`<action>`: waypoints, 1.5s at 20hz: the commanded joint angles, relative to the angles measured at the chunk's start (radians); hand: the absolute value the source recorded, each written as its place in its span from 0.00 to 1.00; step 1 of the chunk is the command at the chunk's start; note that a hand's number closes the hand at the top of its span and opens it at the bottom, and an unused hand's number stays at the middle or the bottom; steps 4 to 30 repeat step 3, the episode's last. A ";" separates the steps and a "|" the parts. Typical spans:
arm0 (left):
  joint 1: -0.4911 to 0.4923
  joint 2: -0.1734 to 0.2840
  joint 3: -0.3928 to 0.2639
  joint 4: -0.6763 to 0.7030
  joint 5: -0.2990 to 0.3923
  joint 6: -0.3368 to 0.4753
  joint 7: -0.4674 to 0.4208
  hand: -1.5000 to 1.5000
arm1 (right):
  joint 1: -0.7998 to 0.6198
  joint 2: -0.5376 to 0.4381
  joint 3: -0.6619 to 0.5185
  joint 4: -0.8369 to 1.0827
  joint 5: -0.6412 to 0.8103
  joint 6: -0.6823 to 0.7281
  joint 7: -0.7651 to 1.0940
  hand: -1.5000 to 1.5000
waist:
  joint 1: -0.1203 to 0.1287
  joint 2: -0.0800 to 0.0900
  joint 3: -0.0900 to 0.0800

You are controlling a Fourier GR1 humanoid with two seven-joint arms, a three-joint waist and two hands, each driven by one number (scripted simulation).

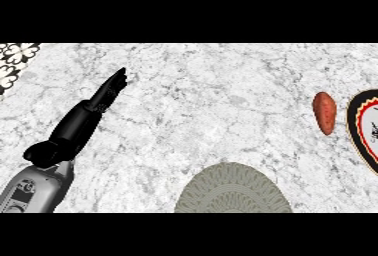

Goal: Pick the pear from the placemat and place it in the plate

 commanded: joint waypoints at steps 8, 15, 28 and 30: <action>0.001 -0.012 -0.004 -0.001 -0.002 0.005 0.000 0.50 | -0.024 0.075 0.010 0.000 0.014 -0.146 0.166 0.00 | -0.001 -0.003 -0.002; 0.001 -0.012 -0.004 -0.001 -0.002 0.005 0.000 0.50 | -0.024 0.075 0.010 0.000 0.014 -0.146 0.166 0.00 | -0.001 -0.003 -0.002; 0.001 -0.012 -0.004 -0.001 -0.002 0.005 0.000 0.50 | -0.024 0.075 0.010 0.000 0.014 -0.146 0.166 0.00 | -0.001 -0.003 -0.002; 0.001 -0.012 -0.004 -0.001 -0.002 0.005 0.000 0.50 | -0.024 0.075 0.010 0.000 0.014 -0.146 0.166 0.00 | -0.001 -0.003 -0.002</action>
